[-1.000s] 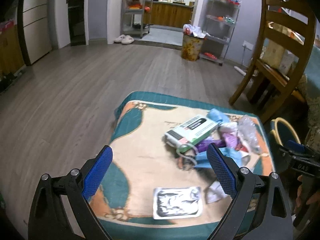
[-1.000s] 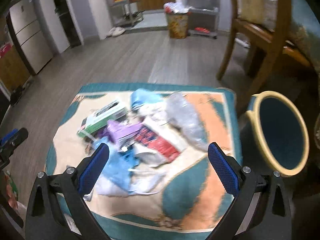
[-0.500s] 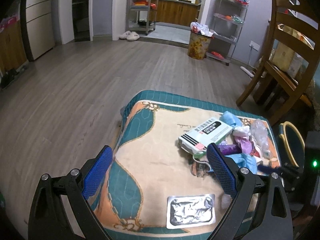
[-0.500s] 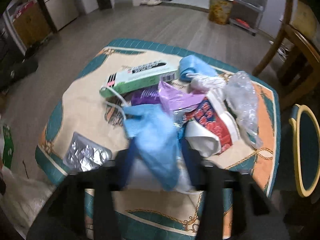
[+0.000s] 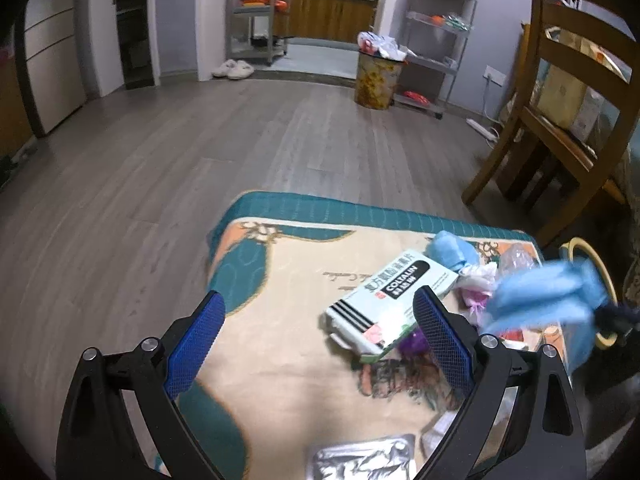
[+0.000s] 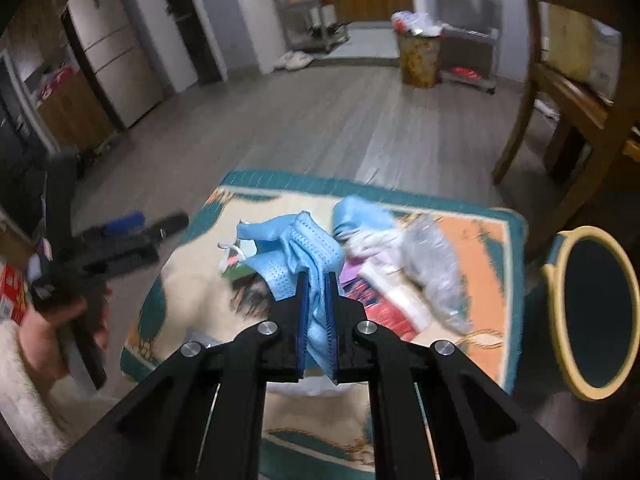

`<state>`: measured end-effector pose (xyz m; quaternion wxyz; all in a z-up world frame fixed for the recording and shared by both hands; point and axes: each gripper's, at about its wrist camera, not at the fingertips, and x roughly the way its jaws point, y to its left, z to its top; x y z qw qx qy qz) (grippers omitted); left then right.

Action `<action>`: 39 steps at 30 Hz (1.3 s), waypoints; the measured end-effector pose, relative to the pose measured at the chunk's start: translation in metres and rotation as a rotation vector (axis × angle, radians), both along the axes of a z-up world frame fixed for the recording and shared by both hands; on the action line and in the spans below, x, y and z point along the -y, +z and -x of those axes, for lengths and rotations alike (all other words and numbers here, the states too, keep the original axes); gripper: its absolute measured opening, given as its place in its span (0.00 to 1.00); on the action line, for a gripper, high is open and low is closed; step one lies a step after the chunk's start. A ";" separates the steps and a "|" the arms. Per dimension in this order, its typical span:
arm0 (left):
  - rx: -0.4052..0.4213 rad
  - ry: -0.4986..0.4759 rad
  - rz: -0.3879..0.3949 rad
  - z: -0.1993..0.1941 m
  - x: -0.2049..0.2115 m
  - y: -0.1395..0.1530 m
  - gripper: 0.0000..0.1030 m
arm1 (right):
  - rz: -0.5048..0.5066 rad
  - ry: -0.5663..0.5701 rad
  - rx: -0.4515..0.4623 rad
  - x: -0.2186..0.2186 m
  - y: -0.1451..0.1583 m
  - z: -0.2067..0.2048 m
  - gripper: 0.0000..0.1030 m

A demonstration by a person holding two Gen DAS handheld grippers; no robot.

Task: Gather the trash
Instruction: 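Return both tools to the cushion and grasp the blue face mask with the right gripper, then grasp the green box with the left gripper while the right holds the mask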

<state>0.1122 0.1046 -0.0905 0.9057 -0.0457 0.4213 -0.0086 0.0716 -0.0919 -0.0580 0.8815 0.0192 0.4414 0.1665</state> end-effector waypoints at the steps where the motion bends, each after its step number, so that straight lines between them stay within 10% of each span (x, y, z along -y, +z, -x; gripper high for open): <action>1: -0.008 -0.009 -0.007 -0.002 0.003 -0.004 0.91 | 0.001 -0.022 0.011 0.008 0.004 -0.002 0.07; 8: -0.071 -0.134 -0.163 -0.018 0.045 -0.038 0.91 | -0.072 -0.108 -0.008 0.052 0.010 -0.021 0.07; 27: -0.201 -0.266 -0.192 -0.070 0.095 -0.082 0.89 | -0.161 -0.132 -0.065 0.082 0.000 -0.028 0.07; 39: -0.176 -0.229 -0.066 -0.083 0.074 -0.061 0.33 | -0.177 -0.128 -0.059 0.085 0.000 -0.032 0.07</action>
